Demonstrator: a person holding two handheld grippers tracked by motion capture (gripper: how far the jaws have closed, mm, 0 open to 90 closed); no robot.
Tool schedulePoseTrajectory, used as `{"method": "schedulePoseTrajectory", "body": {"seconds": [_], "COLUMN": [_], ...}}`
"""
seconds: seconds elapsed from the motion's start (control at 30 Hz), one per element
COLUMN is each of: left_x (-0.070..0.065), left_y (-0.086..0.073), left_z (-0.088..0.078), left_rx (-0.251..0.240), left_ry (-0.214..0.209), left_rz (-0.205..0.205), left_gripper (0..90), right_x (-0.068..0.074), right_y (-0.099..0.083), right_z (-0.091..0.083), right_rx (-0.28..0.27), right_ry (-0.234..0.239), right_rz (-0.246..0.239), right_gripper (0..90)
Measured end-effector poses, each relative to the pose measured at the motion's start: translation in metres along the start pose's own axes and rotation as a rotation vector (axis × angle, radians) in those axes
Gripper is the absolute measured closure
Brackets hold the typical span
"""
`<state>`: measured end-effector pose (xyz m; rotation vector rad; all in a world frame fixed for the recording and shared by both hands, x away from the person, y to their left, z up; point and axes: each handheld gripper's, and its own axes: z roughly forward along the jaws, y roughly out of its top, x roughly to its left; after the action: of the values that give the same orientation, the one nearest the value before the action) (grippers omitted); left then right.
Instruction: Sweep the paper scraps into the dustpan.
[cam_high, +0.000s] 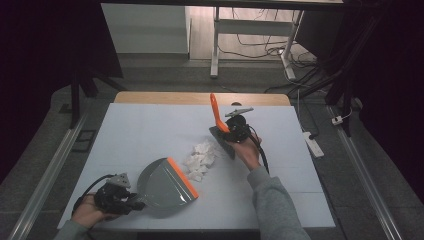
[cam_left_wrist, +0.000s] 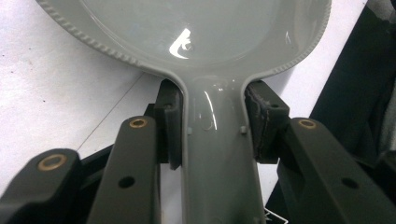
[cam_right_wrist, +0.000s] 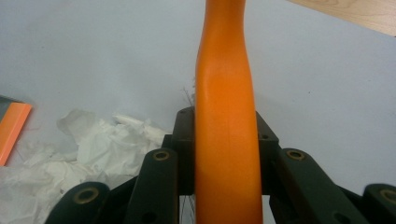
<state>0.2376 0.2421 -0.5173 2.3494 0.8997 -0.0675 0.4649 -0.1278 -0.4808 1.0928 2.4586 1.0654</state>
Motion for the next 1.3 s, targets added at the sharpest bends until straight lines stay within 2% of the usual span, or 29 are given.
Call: {"method": "schedulePoseTrajectory", "body": {"seconds": [0.47,1.0,1.2,1.3], "left_x": [0.000,-0.001,-0.001,-0.001], "left_y": [0.001,0.003,0.003,0.003], "left_z": [0.002,0.002,0.002,0.002], "left_rx": [-0.001,0.000,0.000,0.000], "left_ry": [-0.005,-0.001,0.000,0.000], "left_rz": [-0.004,-0.005,-0.004,-0.005], "left_gripper": [61.5,61.5,61.5,61.5], "right_x": [0.020,0.046,0.060,0.064], "right_y": [0.000,-0.002,-0.004,-0.006], "right_z": [0.020,0.025,0.024,0.024], "right_rx": [0.040,0.054,0.060,0.060], "right_ry": [0.048,0.114,0.139,0.151], "right_rz": [-0.026,-0.066,-0.103,-0.105], "right_gripper": [70.7,70.7,70.7,70.7]}}
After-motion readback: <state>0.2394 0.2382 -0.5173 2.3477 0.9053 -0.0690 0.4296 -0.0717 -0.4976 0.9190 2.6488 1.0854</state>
